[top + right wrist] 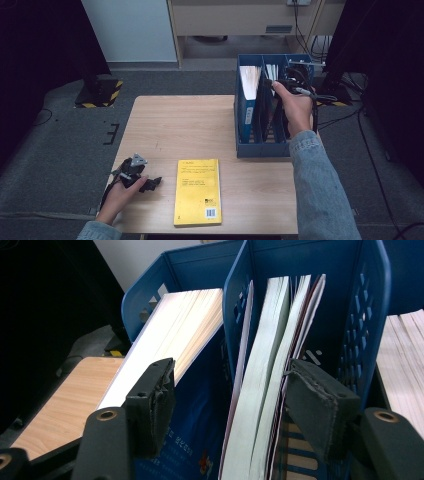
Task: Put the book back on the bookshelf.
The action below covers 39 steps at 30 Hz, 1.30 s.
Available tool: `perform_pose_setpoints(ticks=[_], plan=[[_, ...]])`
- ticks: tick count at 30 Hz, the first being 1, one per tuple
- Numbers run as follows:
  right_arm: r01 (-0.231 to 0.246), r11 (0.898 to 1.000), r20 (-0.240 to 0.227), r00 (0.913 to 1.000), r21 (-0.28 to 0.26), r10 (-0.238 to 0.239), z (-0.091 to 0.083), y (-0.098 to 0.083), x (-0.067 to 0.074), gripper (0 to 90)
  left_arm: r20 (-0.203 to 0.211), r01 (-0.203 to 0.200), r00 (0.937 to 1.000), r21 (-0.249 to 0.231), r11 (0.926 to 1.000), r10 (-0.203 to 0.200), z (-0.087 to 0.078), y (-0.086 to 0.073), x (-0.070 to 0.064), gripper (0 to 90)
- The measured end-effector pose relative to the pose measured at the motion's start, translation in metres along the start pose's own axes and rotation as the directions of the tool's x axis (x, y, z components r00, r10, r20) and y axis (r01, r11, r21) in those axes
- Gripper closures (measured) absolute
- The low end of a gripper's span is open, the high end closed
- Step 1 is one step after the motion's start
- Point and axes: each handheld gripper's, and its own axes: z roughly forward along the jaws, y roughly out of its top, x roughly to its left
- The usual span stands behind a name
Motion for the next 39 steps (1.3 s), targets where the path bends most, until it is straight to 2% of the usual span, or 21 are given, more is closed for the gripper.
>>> perform_pose_setpoints(ticks=[8,14,26,32,39], plan=[[0.010,1.000,0.003,0.9999,0.004,-0.010,-0.005,-0.002,-0.002,30.6,0.001,0.003,1.0000,-0.001,1.0000,-0.003,0.000,0.000,0.000,0.0],[0.048,0.999,0.003,0.9989,0.004,-0.048,-0.011,-0.008,-0.001,23.2,0.000,0.001,1.0000,-0.003,1.0000,-0.001,0.000,0.000,0.000,0.0],[0.118,0.993,0.005,0.9930,0.001,-0.118,-0.042,-0.035,0.001,14.2,0.000,0.000,1.0000,-0.001,1.0000,0.000,0.000,0.000,0.000,0.0],[0.131,0.991,-0.022,0.9912,0.006,-0.131,-0.056,-0.056,0.003,11.9,0.000,0.001,1.0000,0.000,1.0000,-0.001,0.001,0.000,0.000,0.0],[0.168,0.986,-0.036,0.9851,0.008,-0.168,-0.065,-0.099,0.012,10.8,0.000,0.000,1.0000,-0.002,1.0000,0.000,0.001,0.000,0.000,0.0]])
